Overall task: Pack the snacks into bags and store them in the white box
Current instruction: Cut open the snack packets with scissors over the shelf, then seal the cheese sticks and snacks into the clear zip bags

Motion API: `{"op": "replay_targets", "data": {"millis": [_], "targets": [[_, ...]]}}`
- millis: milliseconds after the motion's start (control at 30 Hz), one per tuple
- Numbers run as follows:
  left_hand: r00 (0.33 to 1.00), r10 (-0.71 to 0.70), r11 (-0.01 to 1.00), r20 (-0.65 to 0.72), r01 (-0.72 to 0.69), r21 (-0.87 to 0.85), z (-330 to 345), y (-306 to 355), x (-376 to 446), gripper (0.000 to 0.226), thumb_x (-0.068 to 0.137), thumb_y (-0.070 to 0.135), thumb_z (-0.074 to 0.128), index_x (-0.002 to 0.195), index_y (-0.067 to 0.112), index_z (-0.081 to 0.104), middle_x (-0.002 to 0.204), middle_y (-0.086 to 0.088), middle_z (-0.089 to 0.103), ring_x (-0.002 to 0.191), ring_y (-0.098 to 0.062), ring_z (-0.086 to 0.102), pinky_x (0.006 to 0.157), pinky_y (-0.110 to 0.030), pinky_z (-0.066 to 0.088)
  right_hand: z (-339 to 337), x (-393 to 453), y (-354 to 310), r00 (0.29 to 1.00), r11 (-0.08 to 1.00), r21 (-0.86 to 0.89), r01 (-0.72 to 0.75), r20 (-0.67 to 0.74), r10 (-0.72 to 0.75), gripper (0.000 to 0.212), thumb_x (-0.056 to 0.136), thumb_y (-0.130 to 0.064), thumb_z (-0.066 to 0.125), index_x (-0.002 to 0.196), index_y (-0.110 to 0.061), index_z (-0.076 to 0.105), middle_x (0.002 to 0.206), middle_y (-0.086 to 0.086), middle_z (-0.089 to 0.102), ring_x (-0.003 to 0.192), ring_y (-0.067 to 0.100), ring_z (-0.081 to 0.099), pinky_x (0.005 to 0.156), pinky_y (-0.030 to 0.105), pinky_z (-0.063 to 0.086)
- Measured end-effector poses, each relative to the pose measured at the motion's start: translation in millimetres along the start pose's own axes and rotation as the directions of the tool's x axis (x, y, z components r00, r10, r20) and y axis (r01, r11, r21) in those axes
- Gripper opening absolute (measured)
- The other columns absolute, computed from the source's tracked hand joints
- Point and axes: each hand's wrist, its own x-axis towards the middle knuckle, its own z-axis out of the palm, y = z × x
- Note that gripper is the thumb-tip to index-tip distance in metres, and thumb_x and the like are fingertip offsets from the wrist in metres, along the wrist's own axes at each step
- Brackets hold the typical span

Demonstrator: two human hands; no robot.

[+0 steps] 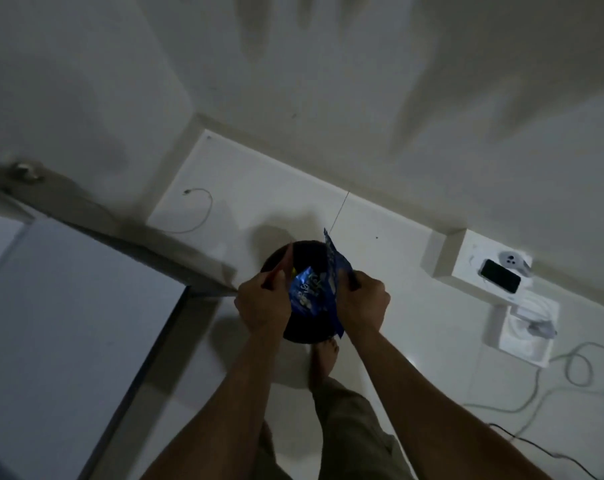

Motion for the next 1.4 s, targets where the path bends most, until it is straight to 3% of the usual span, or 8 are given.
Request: {"op": "replay_targets", "data": {"millis": [200, 367, 500, 567, 833, 1100, 1300, 1400], "targets": [[0.994, -0.095, 0.991, 0.057, 0.09, 0.096, 30, -18, 16, 0.041, 0.083, 0.04, 0.072, 0.106, 0.006, 0.071, 0.1, -0.014, 0.073, 0.097, -0.032, 0.068, 0.084, -0.048, 0.057, 18, 14, 12, 0.997, 0.999, -0.038, 0.01, 0.081, -0.007, 0.022, 0.092, -0.03, 0.064, 0.106, -0.014, 0.072, 0.091, 0.005, 0.073, 0.084, 0.022, 0.066, 0.076, 0.035, 0.057], [0.99, -0.141, 0.99, 0.03, 0.14, 0.023, -2, -4, 2, 0.04, 0.084, 0.033, 0.075, 0.111, 0.005, 0.071, 0.103, -0.012, 0.073, 0.102, -0.029, 0.066, 0.093, -0.045, 0.054, 0, 12, 1, 0.984, 0.994, -0.106, -0.012, 0.175, 0.031, 0.036, 0.092, -0.035, 0.063, 0.122, -0.014, 0.066, 0.117, 0.005, 0.07, 0.112, 0.026, 0.062, 0.087, 0.028, 0.048], [0.993, -0.075, 0.997, -0.091, 0.075, -0.007, -83, 3, -25, 0.046, 0.083, 0.042, 0.071, 0.096, -0.002, 0.068, 0.091, -0.019, 0.071, 0.091, -0.034, 0.067, 0.082, -0.04, 0.053, -17, -34, -52, 0.962, 0.989, -0.1, 0.11, 0.26, -0.081, 0.04, 0.094, -0.035, 0.06, 0.127, -0.014, 0.063, 0.126, 0.006, 0.066, 0.12, 0.026, 0.058, 0.097, 0.029, 0.044], [0.973, -0.046, 0.994, -0.226, 0.023, -0.102, -155, -20, -61, 0.049, 0.081, 0.046, 0.068, 0.094, -0.001, 0.067, 0.091, -0.016, 0.072, 0.088, -0.03, 0.069, 0.083, -0.039, 0.055, -17, -105, -80, 0.906, 0.957, -0.048, 0.286, 0.339, -0.253, 0.038, 0.094, -0.035, 0.059, 0.125, -0.012, 0.064, 0.125, 0.008, 0.066, 0.12, 0.027, 0.058, 0.099, 0.03, 0.042], [0.975, -0.034, 0.979, -0.218, -0.012, -0.206, -180, 5, -72, 0.043, 0.084, 0.034, 0.074, 0.119, 0.01, 0.069, 0.116, -0.008, 0.071, 0.108, -0.019, 0.065, 0.096, -0.024, 0.045, -20, -105, -116, 0.903, 0.939, 0.091, 0.33, 0.259, -0.343, 0.039, 0.09, -0.034, 0.065, 0.121, -0.01, 0.067, 0.114, 0.009, 0.071, 0.108, 0.026, 0.066, 0.104, 0.035, 0.045], [0.896, -0.106, 0.942, -0.431, -0.048, -0.331, -310, -123, -152, 0.044, 0.084, 0.033, 0.075, 0.12, 0.009, 0.068, 0.116, -0.006, 0.071, 0.104, -0.017, 0.065, 0.087, -0.017, 0.043, 4, -275, -127, 0.717, 0.81, 0.225, 0.542, 0.378, -0.586, 0.033, 0.091, -0.03, 0.066, 0.118, -0.011, 0.068, 0.099, 0.004, 0.068, 0.086, 0.012, 0.057, 0.084, 0.019, 0.039], [0.815, -0.237, 0.912, -0.529, -0.001, -0.41, -367, -225, -208, 0.037, 0.081, 0.031, 0.078, 0.11, 0.008, 0.072, 0.106, -0.008, 0.073, 0.098, -0.019, 0.068, 0.088, -0.027, 0.052, 39, -371, -99, 0.58, 0.761, 0.233, 0.606, 0.524, -0.623, 0.031, 0.09, -0.028, 0.068, 0.115, -0.009, 0.069, 0.101, 0.006, 0.069, 0.087, 0.015, 0.06, 0.083, 0.021, 0.041], [0.769, -0.313, 0.897, -0.557, 0.047, -0.44, -392, -265, -231, 0.04, 0.084, 0.029, 0.075, 0.115, 0.006, 0.07, 0.108, -0.008, 0.072, 0.095, -0.013, 0.064, 0.082, -0.02, 0.045, 61, -410, -87, 0.508, 0.73, 0.231, 0.643, 0.584, -0.632, 0.027, 0.088, -0.026, 0.07, 0.11, -0.009, 0.071, 0.091, 0.004, 0.068, 0.086, 0.018, 0.063, 0.082, 0.022, 0.043]]}}
